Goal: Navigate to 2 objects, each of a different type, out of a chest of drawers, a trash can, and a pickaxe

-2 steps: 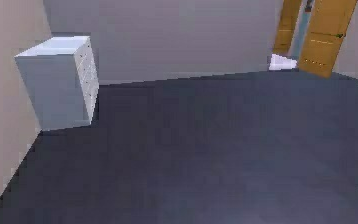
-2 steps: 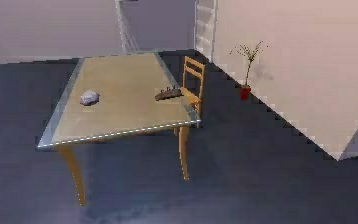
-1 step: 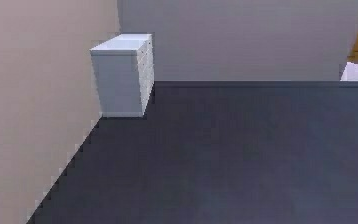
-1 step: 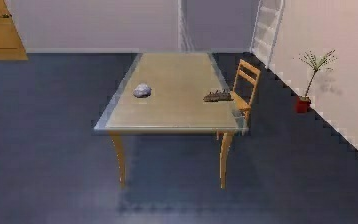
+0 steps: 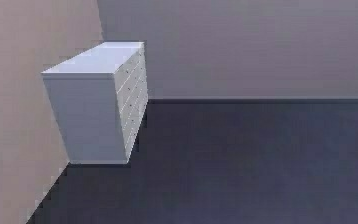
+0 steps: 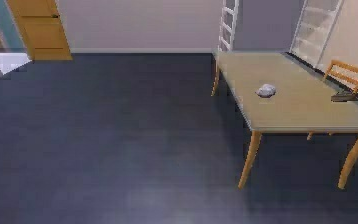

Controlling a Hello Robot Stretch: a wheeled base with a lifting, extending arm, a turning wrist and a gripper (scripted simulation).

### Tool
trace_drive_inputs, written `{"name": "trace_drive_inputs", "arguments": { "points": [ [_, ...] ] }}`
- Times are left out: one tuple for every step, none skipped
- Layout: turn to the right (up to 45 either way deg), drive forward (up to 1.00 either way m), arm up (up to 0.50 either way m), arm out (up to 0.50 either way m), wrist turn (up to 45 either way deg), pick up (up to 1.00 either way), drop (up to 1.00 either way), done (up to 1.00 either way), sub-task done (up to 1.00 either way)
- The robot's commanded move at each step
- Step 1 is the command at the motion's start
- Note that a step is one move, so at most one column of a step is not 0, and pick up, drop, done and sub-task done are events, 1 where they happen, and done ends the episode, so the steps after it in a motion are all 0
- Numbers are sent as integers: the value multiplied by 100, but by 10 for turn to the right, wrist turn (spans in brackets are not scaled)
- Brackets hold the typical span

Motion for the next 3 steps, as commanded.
{"name": "trace_drive_inputs", "arguments": {
  "points": [
    [0,95,0,0,0,0,0,0,0],
    [-270,0,0,0,0,0,0,0,0],
    [0,0,0,0,0,0,0,0,100]
  ]
}}
